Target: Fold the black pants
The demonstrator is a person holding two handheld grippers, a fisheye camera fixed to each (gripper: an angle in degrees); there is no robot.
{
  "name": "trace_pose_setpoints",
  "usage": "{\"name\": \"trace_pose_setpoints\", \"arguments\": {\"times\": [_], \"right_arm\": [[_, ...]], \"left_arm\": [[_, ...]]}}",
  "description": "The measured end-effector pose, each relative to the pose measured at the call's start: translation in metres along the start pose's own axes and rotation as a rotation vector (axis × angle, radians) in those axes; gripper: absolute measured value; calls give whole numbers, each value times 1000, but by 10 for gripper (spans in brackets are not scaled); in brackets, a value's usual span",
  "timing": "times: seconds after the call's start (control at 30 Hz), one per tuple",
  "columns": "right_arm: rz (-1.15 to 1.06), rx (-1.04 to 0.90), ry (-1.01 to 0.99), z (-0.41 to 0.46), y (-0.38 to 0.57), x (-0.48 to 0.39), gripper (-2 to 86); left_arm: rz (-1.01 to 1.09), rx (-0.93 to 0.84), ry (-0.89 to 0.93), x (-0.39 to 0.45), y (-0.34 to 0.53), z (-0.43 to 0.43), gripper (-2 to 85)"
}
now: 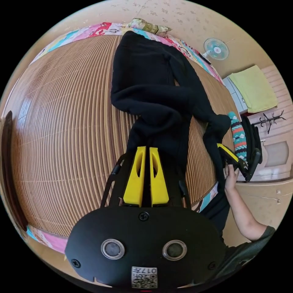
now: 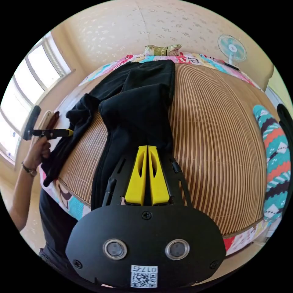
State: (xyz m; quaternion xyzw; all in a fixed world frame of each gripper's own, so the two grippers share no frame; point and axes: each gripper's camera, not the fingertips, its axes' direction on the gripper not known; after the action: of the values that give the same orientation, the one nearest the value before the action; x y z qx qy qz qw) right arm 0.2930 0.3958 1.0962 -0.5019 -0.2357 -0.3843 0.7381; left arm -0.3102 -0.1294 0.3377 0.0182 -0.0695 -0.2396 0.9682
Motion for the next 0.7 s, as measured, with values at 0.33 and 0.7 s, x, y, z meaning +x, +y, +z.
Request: {"name": "trace_pose_setpoints", "arguments": {"times": [0.33,0.7], "right_arm": [[-115,53,199,9,38,-42,4],[-121,53,213,14,61,-46,4]], "left_arm": [[14,180,193,-54,18,-19,24],[35,181,158,-75,13,-37,35]]}}
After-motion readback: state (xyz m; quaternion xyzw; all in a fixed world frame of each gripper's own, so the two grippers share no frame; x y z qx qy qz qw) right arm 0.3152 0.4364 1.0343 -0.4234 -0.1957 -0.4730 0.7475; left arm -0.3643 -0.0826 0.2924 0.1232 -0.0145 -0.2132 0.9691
